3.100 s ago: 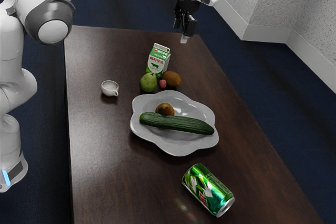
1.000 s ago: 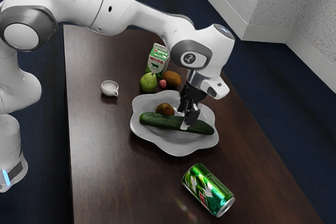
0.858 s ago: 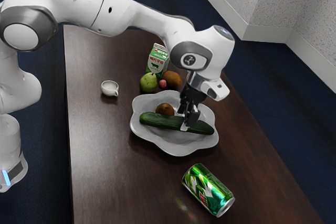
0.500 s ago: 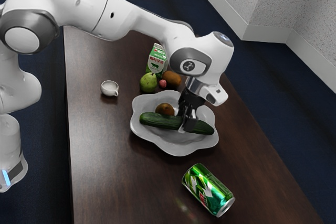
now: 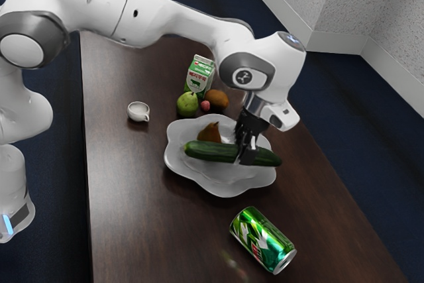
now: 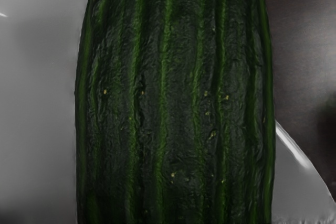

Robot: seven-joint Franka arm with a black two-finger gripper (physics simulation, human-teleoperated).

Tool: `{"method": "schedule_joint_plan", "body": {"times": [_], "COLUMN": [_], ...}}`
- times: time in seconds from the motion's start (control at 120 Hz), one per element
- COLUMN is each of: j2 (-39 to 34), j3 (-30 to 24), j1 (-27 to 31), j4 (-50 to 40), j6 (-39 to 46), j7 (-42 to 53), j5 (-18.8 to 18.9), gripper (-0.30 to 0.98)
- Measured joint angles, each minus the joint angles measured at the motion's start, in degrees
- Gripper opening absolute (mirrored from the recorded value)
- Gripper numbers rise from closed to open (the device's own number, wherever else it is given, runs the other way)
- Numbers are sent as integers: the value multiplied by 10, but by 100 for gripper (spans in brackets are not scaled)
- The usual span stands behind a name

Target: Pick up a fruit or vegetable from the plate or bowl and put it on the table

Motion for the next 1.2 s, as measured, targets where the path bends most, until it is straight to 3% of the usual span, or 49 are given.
{"method": "schedule_joint_plan", "body": {"times": [0.117, 0.292, 0.392, 0.525, 0.717, 0.808, 0.9, 1.05, 1.2], "j2": [0, 5, 31, 84, 95, 96, 97, 88, 0], "j3": [-25, -167, -213, -235, -253, -257, -258, -256, -257], "j1": [-30, -37, -38, -36, -36, -32, -31, -30, -35], "j4": [42, 97, 102, 102, 103, 102, 103, 111, 130], "j6": [-16, -28, -30, -30, -29, -25, -21, -23, -62], "j7": [-8, -28, -43, -58, -77, -84, -88, -92, -90], "j5": [-1, -9, -12, -24, -30, -31, -31, -32, -14], "gripper": [21, 21, 21, 19, 19, 41, 54, 64, 67]}}
